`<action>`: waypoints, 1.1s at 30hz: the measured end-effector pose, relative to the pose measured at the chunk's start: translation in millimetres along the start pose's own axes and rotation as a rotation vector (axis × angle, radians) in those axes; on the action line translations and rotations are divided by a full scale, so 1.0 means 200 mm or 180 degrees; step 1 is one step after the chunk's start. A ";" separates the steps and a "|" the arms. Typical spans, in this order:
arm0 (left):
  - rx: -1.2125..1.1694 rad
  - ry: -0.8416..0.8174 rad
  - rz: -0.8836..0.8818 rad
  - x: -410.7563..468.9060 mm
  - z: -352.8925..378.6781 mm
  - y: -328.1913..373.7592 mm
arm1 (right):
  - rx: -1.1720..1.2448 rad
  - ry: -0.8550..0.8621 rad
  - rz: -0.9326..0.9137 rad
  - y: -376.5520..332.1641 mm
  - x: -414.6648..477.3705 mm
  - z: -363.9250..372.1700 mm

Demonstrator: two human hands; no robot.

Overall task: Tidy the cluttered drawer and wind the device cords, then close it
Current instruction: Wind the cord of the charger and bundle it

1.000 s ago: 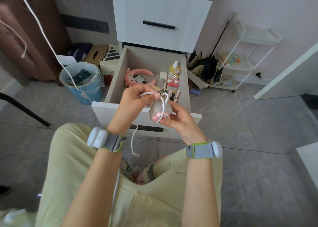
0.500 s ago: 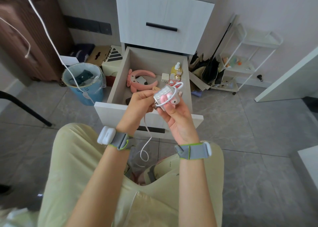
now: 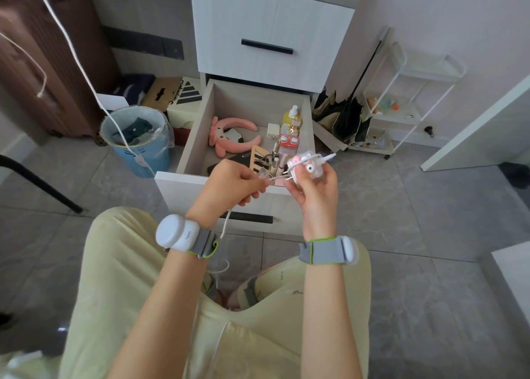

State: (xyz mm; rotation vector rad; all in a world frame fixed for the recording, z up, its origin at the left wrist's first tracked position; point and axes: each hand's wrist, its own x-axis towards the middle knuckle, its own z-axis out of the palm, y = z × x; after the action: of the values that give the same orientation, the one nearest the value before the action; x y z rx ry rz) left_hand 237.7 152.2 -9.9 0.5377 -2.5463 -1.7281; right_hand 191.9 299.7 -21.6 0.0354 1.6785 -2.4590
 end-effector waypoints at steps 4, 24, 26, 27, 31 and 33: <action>0.0068 0.0024 0.0285 -0.03 -0.02 0.03 | -0.0191 0.0321 -0.0049 0.02 0.03 -0.06; -0.0520 0.0238 0.1004 -0.02 -0.03 0.04 | -0.2117 -0.1848 0.0324 0.00 0.01 -0.07; -0.0608 0.0252 0.1019 -0.03 -0.03 0.05 | -0.2016 -0.2067 0.0332 -0.01 0.00 -0.08; -0.0685 0.0276 0.0989 -0.03 -0.03 0.05 | -0.1916 -0.2164 0.0350 -0.02 0.00 -0.08; -0.0983 0.0443 0.0822 -0.02 -0.04 0.06 | -0.1253 -0.2314 0.0453 -0.05 -0.03 -0.07; -0.1164 0.0362 0.0740 -0.03 -0.03 0.07 | -0.0923 -0.2353 0.0463 -0.06 -0.03 -0.05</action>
State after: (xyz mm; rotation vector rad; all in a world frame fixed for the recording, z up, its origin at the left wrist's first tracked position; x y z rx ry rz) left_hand 240.2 152.6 6.1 0.2974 -2.0512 -1.9437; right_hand 196.3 314.1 -14.3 -0.6698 1.5701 -1.7622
